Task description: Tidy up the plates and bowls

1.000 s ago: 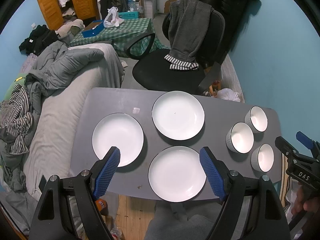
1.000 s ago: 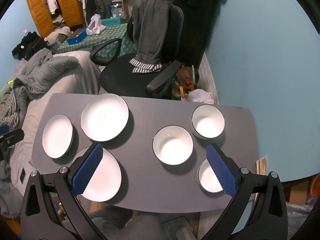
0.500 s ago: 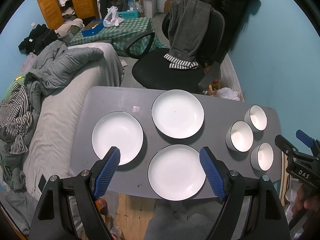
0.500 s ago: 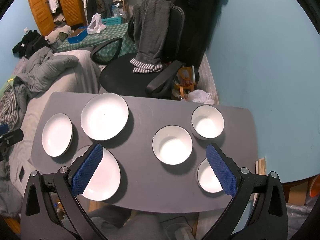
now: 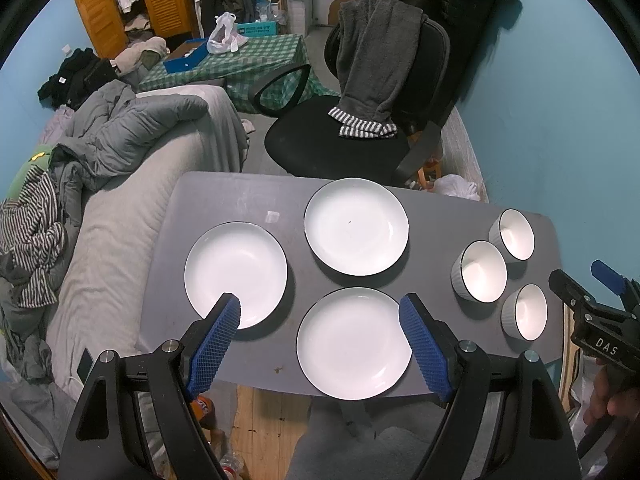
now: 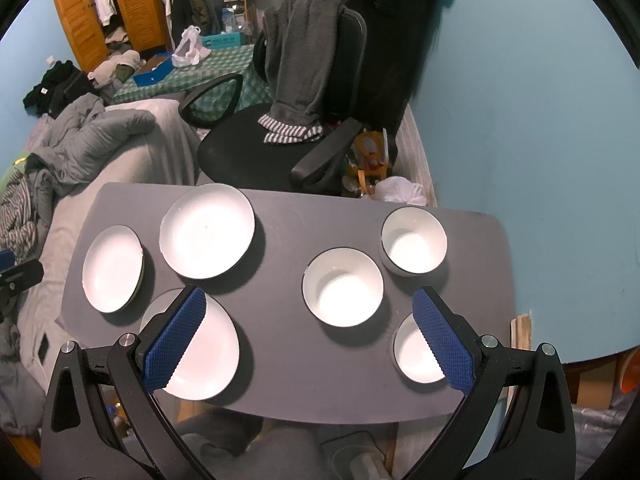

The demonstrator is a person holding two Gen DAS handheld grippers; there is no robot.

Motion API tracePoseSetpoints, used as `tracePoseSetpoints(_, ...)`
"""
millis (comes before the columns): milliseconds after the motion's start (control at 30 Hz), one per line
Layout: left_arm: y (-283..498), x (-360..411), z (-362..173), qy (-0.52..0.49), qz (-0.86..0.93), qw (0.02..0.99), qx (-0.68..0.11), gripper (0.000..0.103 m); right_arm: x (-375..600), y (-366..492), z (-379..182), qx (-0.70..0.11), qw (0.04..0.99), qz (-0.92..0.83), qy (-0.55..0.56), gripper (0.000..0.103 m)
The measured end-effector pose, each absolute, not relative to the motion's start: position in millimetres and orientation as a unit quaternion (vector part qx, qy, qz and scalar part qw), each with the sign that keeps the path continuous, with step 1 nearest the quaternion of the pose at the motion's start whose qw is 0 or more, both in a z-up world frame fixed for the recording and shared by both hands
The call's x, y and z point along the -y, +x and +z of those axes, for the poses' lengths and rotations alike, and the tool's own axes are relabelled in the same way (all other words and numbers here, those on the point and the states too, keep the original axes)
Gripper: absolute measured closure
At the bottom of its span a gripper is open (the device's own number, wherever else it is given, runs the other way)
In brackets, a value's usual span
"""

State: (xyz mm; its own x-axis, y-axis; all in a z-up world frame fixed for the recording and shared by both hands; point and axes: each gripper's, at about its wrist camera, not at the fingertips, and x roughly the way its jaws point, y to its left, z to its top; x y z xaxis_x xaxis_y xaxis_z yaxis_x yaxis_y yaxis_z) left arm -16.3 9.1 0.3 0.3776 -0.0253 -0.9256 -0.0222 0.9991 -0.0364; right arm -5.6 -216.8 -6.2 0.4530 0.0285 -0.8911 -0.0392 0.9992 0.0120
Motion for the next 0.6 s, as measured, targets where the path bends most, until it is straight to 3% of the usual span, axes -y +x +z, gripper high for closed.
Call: tracePoseSetpoints(600,-10.4,-21.5,-14.6,-0.025,0.007,0.818,-0.574,0.020,209.0,3.5,-13.8,-0.515,0.856,0.035,-0.017,0.002)
